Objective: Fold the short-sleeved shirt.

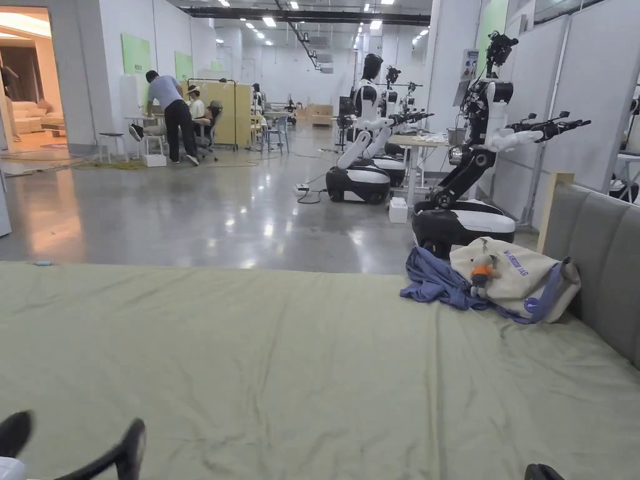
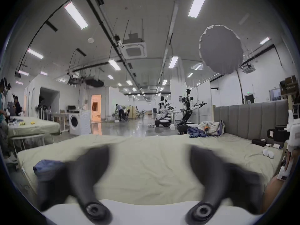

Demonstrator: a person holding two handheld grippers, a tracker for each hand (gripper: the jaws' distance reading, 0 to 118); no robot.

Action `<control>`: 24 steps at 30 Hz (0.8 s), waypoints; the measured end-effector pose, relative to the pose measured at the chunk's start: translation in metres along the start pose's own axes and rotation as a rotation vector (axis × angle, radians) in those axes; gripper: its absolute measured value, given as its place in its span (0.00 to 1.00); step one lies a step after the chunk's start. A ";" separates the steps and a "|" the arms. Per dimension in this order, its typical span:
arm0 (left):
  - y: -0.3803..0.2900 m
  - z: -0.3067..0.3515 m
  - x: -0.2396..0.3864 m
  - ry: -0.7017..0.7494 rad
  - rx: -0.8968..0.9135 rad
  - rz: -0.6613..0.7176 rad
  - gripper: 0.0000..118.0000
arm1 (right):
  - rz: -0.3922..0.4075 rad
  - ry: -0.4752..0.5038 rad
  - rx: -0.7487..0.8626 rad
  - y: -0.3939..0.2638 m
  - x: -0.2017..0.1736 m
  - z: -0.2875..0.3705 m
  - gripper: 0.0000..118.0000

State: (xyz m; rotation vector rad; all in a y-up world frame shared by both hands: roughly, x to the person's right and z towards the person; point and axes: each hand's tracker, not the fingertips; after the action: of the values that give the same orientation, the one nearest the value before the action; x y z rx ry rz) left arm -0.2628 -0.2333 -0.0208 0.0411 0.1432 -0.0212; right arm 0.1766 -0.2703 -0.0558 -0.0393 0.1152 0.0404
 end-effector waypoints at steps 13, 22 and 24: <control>-0.026 -0.008 0.010 0.047 -0.055 0.039 1.00 | -0.074 -0.022 0.024 -0.005 0.012 0.003 1.00; -0.033 -0.014 0.008 0.041 -0.105 0.016 1.00 | -0.068 -0.015 0.024 -0.005 0.009 0.004 1.00; -0.031 -0.012 0.016 0.127 -0.142 -0.025 1.00 | -0.064 -0.013 0.025 -0.006 0.009 0.004 1.00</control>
State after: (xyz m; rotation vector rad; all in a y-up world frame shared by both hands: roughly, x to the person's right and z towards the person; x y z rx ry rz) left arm -0.2492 -0.2636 -0.0359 -0.1009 0.2717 -0.0336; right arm 0.1861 -0.2754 -0.0527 -0.0175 0.1009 -0.0245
